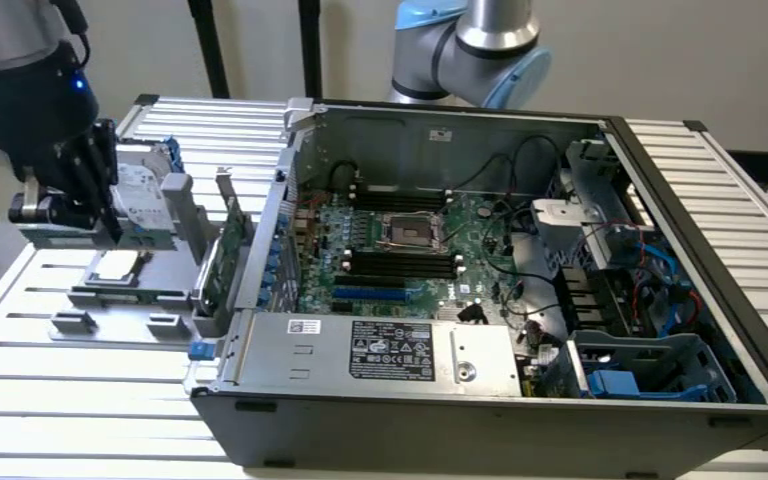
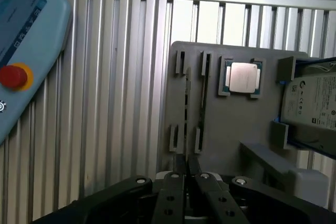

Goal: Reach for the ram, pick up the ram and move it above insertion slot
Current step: 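Pick up the ram and move it above insertion slot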

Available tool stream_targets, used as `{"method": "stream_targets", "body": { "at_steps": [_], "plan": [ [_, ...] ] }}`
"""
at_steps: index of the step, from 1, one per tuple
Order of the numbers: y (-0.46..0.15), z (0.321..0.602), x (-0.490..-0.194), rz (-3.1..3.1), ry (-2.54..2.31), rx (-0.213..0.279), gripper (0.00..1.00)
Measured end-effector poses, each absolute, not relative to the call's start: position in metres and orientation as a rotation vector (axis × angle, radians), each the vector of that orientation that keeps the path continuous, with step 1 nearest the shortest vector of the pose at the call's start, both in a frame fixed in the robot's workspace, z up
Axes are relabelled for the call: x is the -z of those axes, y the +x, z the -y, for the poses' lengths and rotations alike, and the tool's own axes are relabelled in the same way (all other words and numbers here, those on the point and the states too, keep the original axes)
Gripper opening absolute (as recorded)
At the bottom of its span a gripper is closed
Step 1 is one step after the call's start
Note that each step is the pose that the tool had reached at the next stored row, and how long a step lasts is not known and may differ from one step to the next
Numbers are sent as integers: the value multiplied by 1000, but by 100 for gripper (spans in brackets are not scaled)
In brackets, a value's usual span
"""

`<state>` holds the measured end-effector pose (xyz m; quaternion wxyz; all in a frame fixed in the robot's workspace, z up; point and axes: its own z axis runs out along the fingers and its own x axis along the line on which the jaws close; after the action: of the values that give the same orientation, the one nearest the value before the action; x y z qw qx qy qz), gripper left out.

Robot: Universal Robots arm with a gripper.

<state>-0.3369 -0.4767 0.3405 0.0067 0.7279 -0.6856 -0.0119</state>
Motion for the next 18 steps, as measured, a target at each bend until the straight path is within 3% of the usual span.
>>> {"method": "stream_targets", "body": {
  "at_steps": [18],
  "plan": [
    [-265,477,-388,2132,2296,59,14]
  ]
}}
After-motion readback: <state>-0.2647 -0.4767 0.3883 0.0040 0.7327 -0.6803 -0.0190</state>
